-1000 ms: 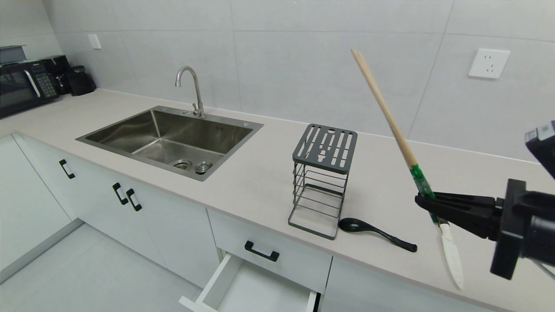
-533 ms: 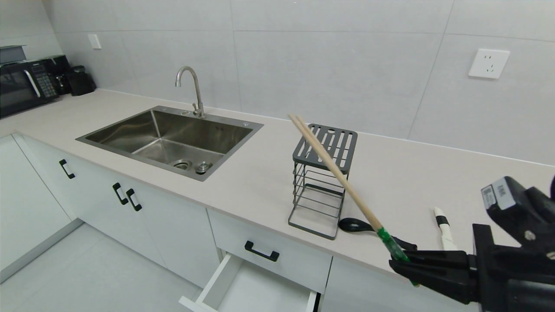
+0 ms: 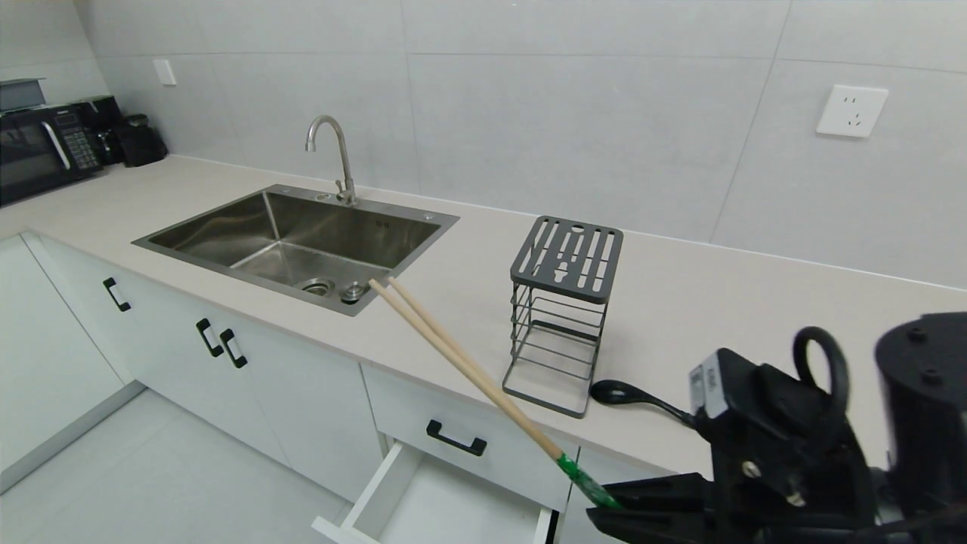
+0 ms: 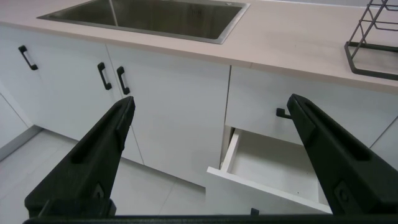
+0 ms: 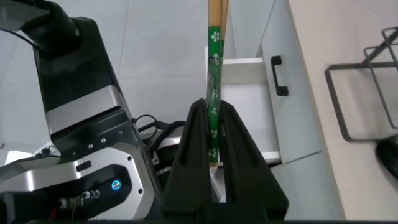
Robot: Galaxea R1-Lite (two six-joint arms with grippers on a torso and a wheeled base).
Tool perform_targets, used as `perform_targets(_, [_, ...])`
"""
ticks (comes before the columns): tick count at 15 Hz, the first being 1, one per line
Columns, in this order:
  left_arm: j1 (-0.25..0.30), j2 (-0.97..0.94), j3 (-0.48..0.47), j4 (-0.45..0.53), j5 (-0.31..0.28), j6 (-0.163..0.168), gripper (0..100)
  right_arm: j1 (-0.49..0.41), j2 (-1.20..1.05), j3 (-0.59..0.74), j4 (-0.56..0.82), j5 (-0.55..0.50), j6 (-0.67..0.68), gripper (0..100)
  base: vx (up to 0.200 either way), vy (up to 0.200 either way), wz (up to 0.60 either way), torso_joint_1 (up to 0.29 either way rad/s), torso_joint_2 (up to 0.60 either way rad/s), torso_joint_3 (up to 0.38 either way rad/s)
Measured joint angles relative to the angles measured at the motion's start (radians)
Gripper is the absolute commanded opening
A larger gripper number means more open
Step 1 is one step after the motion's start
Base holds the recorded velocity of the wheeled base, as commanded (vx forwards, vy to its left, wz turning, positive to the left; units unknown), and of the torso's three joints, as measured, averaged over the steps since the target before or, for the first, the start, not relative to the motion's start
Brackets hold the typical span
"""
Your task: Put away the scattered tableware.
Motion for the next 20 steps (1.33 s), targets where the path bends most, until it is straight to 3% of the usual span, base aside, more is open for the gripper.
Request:
perform_targets(12, [0.000,0.000,0.000,0.000,0.000,0.000,100,0.102,0.337,-0.158,-0.004,-0.004,0.000,0,0.000,0.000,0.00,0.000,0.00,0.000])
perform_targets(20, [0.000,0.000,0.000,0.000,0.000,0.000,100,0.096,0.496,-0.278,-0.011,-0.003,-0.001,0,0.000,0.000,0.00,-0.029,0.05,0.026])
